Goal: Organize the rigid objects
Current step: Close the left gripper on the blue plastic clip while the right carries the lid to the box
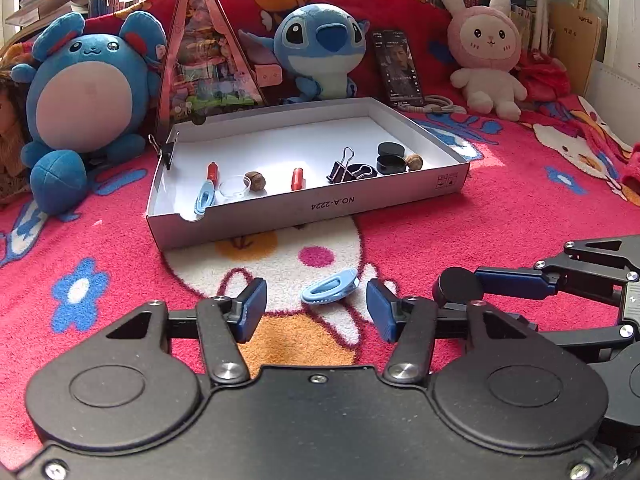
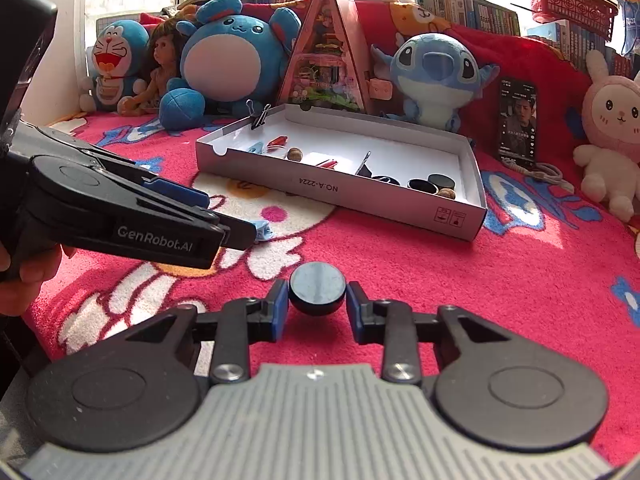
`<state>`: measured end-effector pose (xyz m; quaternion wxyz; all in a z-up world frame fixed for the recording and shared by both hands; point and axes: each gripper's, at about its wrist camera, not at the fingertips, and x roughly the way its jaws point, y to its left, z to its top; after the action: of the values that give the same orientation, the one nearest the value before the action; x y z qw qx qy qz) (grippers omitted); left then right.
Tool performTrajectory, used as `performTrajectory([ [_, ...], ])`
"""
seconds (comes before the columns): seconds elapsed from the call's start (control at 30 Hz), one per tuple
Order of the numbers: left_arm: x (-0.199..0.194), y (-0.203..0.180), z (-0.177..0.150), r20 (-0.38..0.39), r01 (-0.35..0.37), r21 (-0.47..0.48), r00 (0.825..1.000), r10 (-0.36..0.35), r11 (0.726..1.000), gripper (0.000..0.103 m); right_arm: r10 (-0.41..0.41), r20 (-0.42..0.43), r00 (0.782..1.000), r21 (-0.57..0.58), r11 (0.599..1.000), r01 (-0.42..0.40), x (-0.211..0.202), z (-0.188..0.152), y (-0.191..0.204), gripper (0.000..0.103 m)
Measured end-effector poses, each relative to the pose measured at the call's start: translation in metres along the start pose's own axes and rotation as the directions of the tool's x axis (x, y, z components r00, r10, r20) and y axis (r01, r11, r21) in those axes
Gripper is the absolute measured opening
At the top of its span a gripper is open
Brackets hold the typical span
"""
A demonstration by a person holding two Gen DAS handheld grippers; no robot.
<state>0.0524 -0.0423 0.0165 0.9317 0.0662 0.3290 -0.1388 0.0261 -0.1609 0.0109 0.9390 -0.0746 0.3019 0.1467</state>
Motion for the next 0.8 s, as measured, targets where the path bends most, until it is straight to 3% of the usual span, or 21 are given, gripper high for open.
performTrajectory([
  [0.17,0.017,0.001,0.005,-0.036,0.039,-0.050,0.998,-0.041,0.998,0.052,-0.038,0.007,0.999,0.013,0.999,0.037,0.000,0.004,-0.009,0.037],
  [0.27,0.030,0.001,0.005,-0.056,0.045,-0.058,0.997,-0.048,0.997,0.035,-0.055,0.003,0.999,0.032,0.998,0.054,0.003,0.007,-0.015,0.037],
  [0.5,0.025,0.001,0.022,-0.019,0.019,-0.039,1.000,-0.020,0.999,0.035,-0.076,-0.010,0.997,0.075,0.994,0.077,0.016,0.020,-0.029,0.037],
  [0.8,0.041,0.037,0.095,0.036,0.003,-0.124,0.999,0.001,0.992,0.035,-0.103,-0.011,0.995,0.119,0.987,0.104,0.048,0.075,-0.059,0.037],
])
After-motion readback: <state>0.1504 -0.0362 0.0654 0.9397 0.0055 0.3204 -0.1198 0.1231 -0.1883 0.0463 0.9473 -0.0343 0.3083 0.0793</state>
